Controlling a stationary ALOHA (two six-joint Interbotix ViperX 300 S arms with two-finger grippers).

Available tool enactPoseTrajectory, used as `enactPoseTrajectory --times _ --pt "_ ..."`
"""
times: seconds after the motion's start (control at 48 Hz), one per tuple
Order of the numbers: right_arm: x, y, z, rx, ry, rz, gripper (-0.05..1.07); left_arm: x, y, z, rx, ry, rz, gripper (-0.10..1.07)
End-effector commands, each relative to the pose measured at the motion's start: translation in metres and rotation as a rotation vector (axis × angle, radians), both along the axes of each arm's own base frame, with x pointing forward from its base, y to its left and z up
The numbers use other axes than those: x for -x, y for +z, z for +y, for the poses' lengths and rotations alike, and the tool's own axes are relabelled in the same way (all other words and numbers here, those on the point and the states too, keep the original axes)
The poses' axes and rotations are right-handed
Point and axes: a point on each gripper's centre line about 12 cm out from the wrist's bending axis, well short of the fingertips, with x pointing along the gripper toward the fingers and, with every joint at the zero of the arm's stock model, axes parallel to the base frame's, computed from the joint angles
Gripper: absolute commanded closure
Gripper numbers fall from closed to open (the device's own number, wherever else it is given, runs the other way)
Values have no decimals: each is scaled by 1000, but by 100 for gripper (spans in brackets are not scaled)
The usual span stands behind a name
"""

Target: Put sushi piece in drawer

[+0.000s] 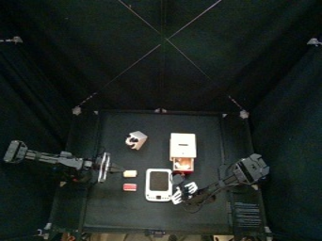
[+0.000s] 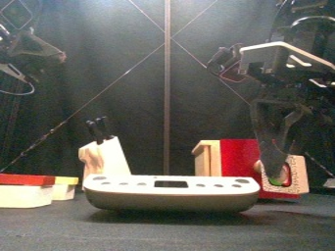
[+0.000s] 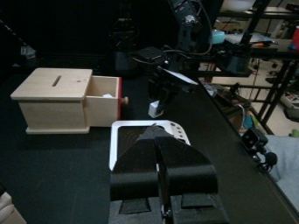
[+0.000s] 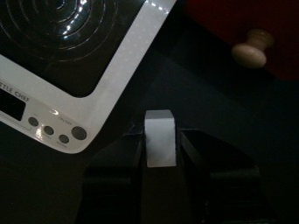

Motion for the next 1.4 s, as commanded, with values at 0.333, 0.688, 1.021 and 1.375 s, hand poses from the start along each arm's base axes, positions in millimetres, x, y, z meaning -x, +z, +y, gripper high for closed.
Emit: enactPoseTrajectory --times 0.333,0.688,1.021,1.375 --pt "-1 57 4 117 77 -137 46 -2 4 0 4 0 -9 101" --pt "20 95 -17 298 32 -149 46 -2 4 0 5 0 -9 101" --pt "34 109 -41 413 -25 -226 46 -2 4 0 24 8 -8 101" --pt "59 87 -66 445 -115 -280 46 -1 2 1 25 8 -3 101"
